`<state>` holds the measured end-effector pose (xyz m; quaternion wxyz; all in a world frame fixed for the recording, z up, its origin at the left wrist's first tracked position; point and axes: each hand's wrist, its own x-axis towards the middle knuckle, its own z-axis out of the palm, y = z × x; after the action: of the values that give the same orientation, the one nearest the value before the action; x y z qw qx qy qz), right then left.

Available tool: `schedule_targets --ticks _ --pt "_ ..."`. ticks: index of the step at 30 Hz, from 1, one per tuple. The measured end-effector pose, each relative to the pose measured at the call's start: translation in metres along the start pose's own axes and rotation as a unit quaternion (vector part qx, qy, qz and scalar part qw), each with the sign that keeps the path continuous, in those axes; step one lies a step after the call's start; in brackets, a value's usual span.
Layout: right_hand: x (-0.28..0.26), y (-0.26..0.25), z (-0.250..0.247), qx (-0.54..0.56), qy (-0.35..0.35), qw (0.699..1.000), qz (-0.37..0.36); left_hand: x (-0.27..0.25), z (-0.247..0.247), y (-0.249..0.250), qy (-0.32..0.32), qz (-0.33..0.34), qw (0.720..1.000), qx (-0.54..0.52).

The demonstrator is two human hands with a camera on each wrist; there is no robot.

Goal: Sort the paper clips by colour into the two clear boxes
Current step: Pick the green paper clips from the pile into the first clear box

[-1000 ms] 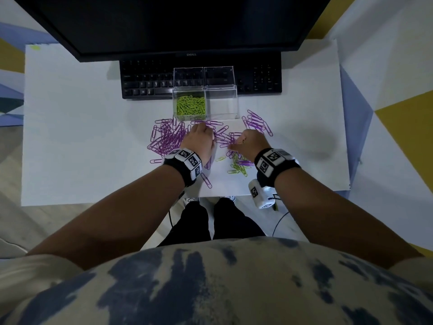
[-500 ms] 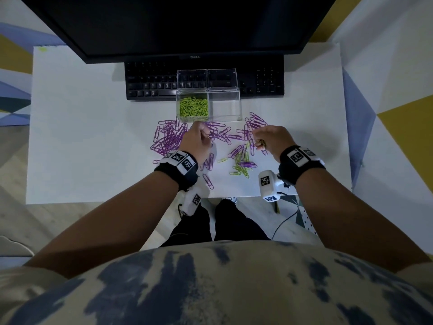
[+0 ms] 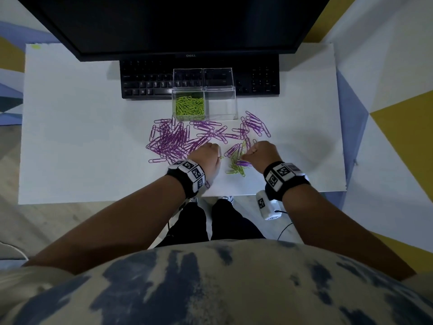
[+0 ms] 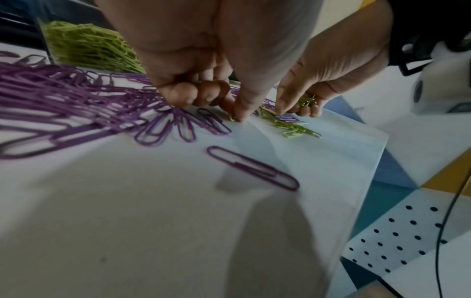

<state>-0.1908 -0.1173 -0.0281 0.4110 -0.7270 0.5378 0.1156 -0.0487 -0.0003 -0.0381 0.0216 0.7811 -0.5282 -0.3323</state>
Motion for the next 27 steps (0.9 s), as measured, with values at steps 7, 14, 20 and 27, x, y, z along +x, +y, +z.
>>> schedule_targets --ticks 7,14,20,27 --pt "0.002 -0.007 0.009 -0.023 -0.013 1.000 -0.004 0.003 -0.003 0.000 0.077 -0.036 0.974 -0.211" --pt "0.004 0.004 -0.006 0.103 -0.037 0.994 0.027 0.012 -0.005 0.010 0.041 -0.061 0.947 -0.312" --pt "0.006 -0.006 -0.035 0.247 -0.049 0.968 0.018 0.021 0.004 0.026 0.030 -0.066 0.981 -0.179" --pt "0.016 -0.058 -0.071 0.239 -0.086 0.966 -0.042 0.020 0.010 0.026 0.026 -0.032 0.995 -0.090"
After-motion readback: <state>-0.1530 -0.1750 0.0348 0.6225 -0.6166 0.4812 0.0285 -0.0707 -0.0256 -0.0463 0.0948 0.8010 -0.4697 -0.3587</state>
